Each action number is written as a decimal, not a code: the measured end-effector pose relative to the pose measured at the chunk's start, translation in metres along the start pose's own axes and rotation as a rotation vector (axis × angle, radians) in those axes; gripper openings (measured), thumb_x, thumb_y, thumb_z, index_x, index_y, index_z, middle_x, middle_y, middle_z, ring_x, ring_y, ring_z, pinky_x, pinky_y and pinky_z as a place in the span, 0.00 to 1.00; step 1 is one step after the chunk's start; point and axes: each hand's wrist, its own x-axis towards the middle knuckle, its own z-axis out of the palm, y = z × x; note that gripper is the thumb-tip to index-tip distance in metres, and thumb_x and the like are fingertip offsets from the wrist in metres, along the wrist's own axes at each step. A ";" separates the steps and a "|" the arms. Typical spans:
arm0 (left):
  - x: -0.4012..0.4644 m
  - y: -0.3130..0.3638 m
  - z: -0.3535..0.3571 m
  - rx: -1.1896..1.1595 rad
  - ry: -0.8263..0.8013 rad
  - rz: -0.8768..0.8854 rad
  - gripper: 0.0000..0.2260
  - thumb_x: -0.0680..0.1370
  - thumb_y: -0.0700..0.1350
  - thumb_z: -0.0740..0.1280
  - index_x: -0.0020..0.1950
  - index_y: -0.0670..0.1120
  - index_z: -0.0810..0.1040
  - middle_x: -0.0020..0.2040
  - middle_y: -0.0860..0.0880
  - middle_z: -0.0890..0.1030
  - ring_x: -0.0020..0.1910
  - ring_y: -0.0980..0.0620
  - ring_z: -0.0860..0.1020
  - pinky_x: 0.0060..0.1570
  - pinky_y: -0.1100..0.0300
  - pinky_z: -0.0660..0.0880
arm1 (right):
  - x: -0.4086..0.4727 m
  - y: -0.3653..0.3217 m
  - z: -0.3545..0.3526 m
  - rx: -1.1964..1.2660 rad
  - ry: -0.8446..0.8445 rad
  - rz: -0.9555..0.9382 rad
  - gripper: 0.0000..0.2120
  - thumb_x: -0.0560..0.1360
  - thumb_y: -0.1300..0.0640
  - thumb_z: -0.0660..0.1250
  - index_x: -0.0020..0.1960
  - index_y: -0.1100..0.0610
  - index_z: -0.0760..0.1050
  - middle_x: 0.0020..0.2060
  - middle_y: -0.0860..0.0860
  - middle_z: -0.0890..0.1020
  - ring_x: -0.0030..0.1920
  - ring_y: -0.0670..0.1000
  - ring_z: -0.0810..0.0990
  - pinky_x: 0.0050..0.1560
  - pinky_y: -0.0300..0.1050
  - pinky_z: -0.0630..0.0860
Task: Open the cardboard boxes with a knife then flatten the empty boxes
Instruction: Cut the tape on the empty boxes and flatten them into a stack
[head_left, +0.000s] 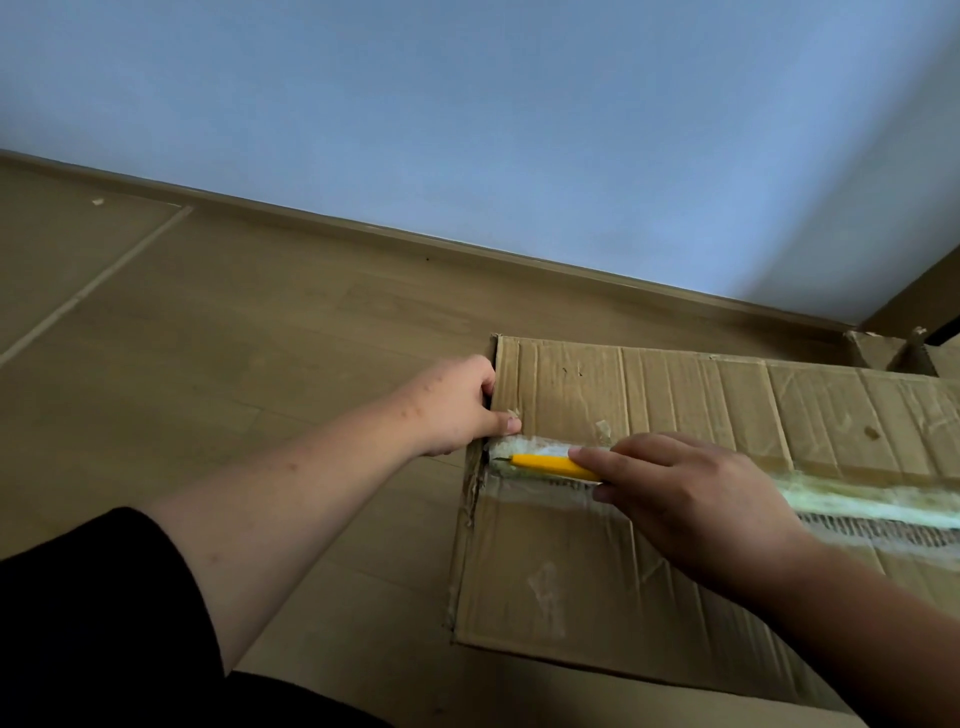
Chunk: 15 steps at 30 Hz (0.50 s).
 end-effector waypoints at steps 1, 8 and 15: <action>0.000 -0.001 0.001 0.007 0.002 0.004 0.16 0.74 0.59 0.72 0.50 0.51 0.72 0.41 0.50 0.79 0.31 0.53 0.75 0.30 0.58 0.69 | 0.000 0.000 0.000 -0.004 0.000 0.001 0.18 0.77 0.48 0.65 0.66 0.48 0.78 0.46 0.46 0.83 0.40 0.49 0.81 0.32 0.37 0.65; 0.002 -0.002 0.003 0.040 0.032 0.019 0.16 0.74 0.59 0.72 0.50 0.50 0.73 0.42 0.51 0.77 0.39 0.53 0.75 0.34 0.56 0.67 | 0.000 0.000 0.003 -0.022 0.006 -0.042 0.18 0.79 0.48 0.60 0.66 0.48 0.77 0.46 0.49 0.82 0.40 0.52 0.80 0.29 0.44 0.73; 0.002 -0.001 0.003 0.050 0.039 0.030 0.16 0.74 0.58 0.72 0.49 0.48 0.74 0.42 0.49 0.78 0.39 0.51 0.76 0.35 0.56 0.69 | -0.001 -0.007 0.003 -0.040 0.011 -0.020 0.17 0.79 0.49 0.61 0.66 0.49 0.78 0.46 0.50 0.82 0.40 0.54 0.80 0.29 0.44 0.73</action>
